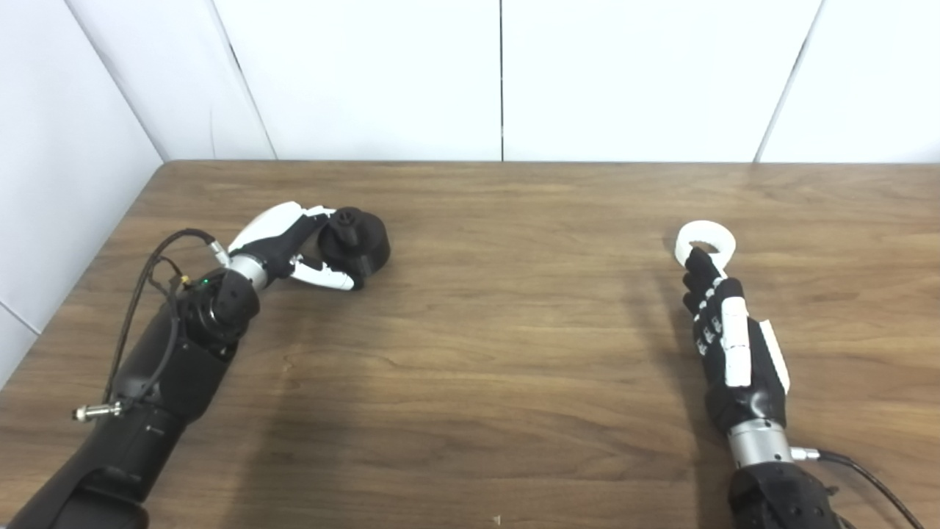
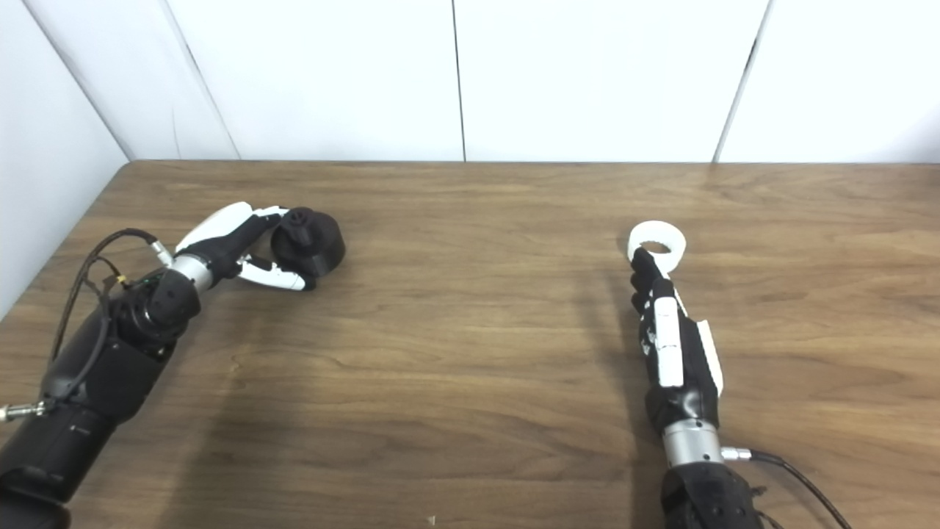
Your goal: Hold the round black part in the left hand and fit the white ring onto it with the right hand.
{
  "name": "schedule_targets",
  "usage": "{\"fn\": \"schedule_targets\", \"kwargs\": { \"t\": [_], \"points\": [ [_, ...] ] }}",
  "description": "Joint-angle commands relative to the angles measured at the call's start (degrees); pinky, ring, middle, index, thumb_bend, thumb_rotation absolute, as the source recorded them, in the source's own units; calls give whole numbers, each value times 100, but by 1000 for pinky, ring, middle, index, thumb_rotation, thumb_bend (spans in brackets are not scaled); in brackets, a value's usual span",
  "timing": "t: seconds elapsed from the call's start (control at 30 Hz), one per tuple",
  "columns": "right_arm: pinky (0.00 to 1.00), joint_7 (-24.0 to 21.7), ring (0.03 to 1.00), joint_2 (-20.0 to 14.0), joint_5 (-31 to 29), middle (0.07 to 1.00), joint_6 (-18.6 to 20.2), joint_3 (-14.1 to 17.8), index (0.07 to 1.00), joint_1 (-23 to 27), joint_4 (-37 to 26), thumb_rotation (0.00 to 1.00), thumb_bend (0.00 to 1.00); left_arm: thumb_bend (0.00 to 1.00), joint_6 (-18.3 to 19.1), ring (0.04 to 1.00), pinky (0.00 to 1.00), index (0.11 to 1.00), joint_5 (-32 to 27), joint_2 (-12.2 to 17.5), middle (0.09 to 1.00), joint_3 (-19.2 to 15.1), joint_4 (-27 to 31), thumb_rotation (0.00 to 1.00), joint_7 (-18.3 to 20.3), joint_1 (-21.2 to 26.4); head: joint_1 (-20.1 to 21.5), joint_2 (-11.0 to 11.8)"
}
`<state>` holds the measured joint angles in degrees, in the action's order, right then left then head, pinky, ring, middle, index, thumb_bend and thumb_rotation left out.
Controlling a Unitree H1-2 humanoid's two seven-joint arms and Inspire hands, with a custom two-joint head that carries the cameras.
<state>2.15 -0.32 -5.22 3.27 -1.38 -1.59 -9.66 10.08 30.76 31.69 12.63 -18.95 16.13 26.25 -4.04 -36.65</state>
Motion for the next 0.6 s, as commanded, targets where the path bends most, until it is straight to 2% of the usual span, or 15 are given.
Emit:
{"fn": "schedule_targets", "kwargs": {
  "t": [0.0, 0.57],
  "points": [
    [975, -50, 958, 115, 11, 937, -213, -14, 912, -79, 122, 1000, 521, 971, -58, 1000, 1000, 891, 13, 114, 977, -60, 65, 380, -75, 379, -6, -1],
    [978, -65, 964, 113, 72, 938, -282, -9, 912, -90, 159, 1000, 519, 872, -160, 1000, 985, 816, 43, 104, 961, -45, 15, 364, -182, 376, 4, 3]
  ]
}}
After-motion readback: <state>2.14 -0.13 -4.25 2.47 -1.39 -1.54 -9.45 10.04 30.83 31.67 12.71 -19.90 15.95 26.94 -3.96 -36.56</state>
